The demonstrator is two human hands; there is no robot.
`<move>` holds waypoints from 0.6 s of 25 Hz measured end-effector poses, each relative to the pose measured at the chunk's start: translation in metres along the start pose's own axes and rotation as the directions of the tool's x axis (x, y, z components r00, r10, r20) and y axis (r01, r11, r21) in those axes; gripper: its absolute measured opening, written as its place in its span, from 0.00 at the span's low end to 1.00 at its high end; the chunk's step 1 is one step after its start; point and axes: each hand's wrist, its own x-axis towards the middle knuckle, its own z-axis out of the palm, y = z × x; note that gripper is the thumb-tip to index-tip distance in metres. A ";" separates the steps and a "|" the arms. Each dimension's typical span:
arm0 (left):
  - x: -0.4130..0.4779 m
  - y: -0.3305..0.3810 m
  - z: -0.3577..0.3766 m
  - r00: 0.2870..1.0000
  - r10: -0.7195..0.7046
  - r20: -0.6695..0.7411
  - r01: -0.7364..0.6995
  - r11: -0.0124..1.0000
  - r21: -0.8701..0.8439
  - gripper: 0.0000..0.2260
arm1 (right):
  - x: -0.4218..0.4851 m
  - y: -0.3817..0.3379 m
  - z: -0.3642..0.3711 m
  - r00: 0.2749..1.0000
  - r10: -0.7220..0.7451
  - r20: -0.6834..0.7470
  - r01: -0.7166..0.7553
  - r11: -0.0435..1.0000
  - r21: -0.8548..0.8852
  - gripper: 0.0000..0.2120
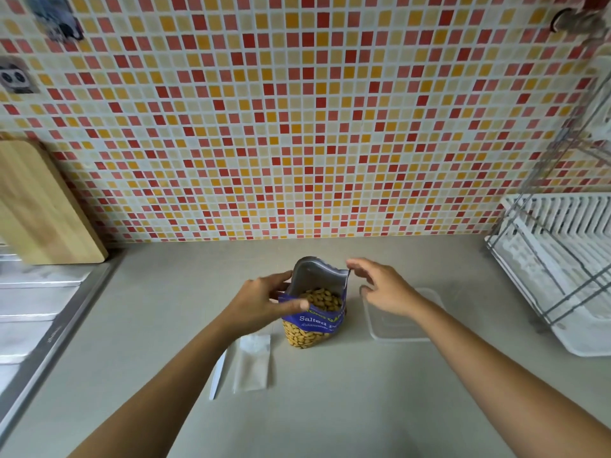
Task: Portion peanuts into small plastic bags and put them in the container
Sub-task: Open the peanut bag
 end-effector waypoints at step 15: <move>0.020 -0.030 0.016 0.926 -0.253 -0.282 0.154 0.932 -0.329 0.05 | 0.004 0.016 0.047 0.961 -0.027 -0.274 0.060 0.992 0.110 0.02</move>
